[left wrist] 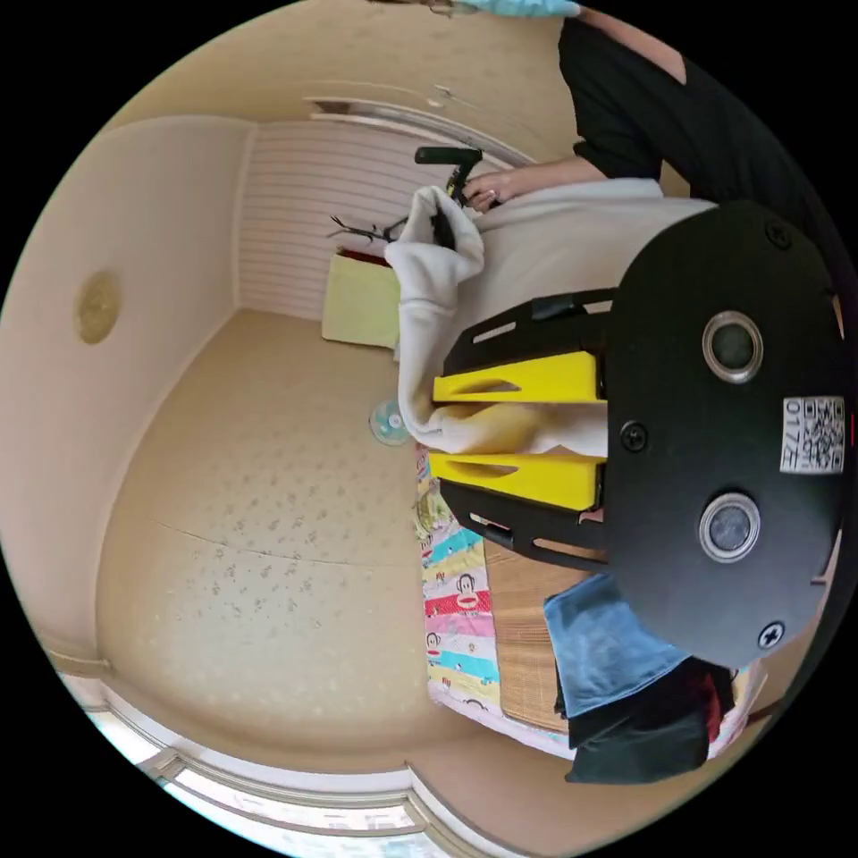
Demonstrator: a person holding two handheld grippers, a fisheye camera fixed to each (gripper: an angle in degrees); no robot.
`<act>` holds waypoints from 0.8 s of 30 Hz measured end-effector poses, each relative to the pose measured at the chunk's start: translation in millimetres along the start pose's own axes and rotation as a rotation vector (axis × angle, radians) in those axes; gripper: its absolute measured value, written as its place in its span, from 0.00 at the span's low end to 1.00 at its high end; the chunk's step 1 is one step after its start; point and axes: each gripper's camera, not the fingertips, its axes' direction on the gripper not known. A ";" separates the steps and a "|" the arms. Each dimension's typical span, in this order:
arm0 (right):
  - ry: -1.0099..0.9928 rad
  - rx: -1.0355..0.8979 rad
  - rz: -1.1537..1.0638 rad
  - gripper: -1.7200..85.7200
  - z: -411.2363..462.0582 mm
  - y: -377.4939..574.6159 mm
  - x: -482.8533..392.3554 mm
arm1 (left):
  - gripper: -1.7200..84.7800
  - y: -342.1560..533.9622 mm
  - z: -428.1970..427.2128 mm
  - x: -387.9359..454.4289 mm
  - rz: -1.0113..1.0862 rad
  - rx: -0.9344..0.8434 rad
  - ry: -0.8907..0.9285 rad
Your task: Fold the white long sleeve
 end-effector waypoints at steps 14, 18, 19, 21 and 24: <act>-0.525 -0.637 0.326 0.13 131.8 294.6 120.7 | 0.16 321.2 40.3 -98.7 -0.582 -0.495 0.384; -0.695 -0.652 0.420 0.16 93.1 320.7 148.1 | 0.20 352.8 18.5 -92.4 -0.698 -0.638 0.434; -0.713 -0.688 0.414 0.16 91.1 322.8 156.3 | 0.20 356.7 13.2 -92.1 -0.702 -0.668 0.423; -0.735 -0.757 0.398 0.15 98.5 322.0 170.1 | 0.18 361.0 15.6 -93.3 -0.706 -0.767 0.402; -0.843 -0.774 0.354 0.10 103.3 291.7 214.9 | 0.13 334.2 3.7 -108.4 -0.696 -0.826 0.393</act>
